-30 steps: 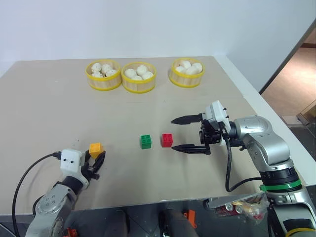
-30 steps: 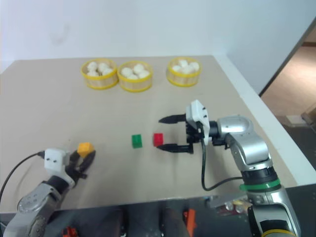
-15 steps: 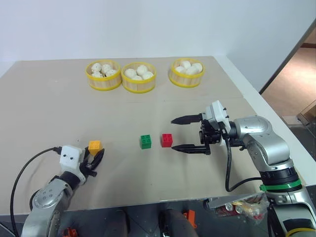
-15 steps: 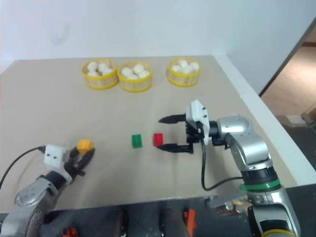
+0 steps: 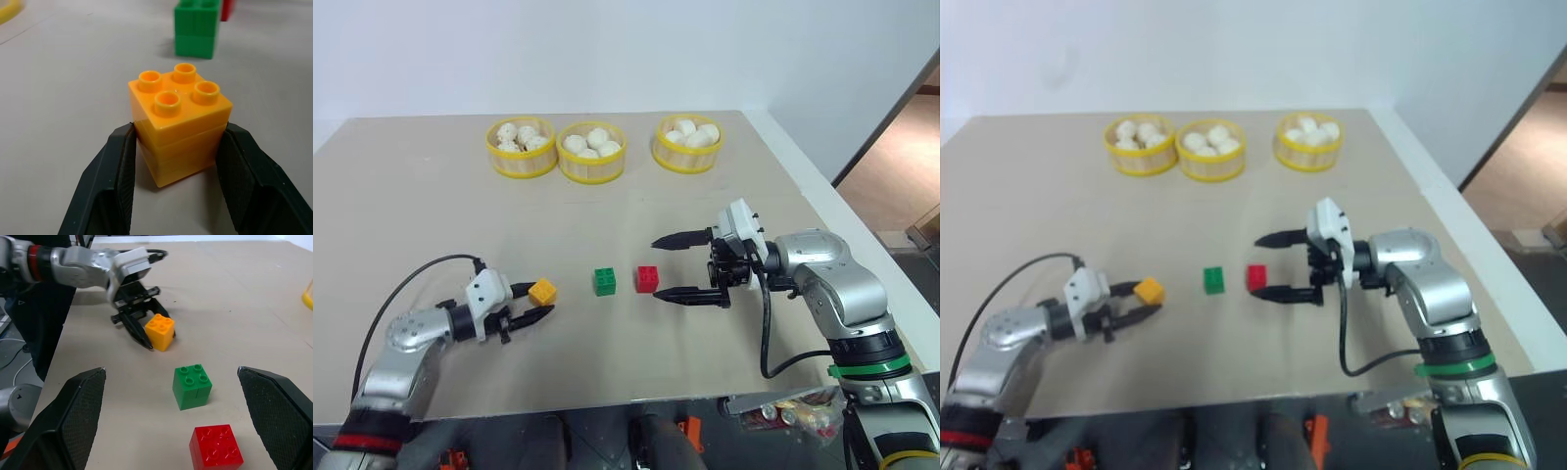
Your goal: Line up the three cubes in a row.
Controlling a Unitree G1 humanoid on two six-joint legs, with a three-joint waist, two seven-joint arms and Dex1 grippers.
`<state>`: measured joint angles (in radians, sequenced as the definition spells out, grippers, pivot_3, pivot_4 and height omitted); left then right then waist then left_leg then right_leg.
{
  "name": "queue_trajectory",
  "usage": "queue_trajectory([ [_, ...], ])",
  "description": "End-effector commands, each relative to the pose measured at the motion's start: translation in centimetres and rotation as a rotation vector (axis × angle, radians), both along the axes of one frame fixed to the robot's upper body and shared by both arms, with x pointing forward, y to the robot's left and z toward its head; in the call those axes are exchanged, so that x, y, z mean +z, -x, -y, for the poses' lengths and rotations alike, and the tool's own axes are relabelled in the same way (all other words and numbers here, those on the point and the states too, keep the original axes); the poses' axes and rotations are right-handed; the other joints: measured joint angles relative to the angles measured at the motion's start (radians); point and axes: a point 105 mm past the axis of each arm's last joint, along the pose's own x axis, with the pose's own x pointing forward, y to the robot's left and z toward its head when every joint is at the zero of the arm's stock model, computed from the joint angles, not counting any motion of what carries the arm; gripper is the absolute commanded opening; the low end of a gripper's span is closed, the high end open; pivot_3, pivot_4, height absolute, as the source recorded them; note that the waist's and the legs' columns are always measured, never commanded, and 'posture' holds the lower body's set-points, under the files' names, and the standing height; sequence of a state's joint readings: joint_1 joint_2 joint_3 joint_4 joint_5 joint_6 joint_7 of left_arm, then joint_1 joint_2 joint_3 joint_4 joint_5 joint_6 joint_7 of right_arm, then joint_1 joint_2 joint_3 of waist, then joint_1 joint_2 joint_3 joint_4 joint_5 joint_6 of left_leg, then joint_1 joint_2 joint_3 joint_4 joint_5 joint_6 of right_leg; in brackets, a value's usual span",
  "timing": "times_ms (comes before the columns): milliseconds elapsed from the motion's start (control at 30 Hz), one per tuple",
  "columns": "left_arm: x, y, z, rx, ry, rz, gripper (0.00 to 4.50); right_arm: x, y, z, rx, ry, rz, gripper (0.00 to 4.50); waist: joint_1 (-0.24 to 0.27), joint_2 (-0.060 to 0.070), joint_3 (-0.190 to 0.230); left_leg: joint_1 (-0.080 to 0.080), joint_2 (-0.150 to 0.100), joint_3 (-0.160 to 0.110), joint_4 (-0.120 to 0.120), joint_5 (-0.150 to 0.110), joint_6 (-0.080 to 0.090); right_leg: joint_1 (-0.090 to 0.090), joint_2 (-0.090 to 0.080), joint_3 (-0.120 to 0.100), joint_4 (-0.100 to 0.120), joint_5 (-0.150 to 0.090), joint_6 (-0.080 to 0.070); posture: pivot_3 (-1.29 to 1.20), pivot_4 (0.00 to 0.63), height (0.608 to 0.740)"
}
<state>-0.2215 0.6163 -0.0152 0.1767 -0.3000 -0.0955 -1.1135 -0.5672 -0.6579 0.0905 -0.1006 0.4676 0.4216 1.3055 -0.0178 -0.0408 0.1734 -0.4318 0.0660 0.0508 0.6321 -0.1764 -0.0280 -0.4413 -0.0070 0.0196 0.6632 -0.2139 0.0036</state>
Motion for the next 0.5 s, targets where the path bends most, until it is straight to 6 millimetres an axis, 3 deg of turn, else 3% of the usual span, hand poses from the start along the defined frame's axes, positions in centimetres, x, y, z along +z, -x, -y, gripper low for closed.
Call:
queue_trajectory([
  [33,0.0,-0.8,1.1,-0.119,-0.031,0.013,1.79,0.9,0.1,0.0,0.009,-0.004,0.035,4.5,0.0,0.0,0.0,-0.001,0.0,0.0,0.0,0.0,0.0,0.0,0.0,0.0,0.0,0.0,0.0,0.0,0.15,0.74],
  [500,-0.5,-1.9,2.8,-0.382,-0.113,-0.006,1.79,0.9,0.6,0.9,-0.037,0.012,0.05,4.5,-0.001,0.0,0.0,-0.002,0.0,-0.001,0.001,0.0,0.0,0.0,0.001,0.0,0.001,0.0,0.005,0.0,0.15,0.74],
])
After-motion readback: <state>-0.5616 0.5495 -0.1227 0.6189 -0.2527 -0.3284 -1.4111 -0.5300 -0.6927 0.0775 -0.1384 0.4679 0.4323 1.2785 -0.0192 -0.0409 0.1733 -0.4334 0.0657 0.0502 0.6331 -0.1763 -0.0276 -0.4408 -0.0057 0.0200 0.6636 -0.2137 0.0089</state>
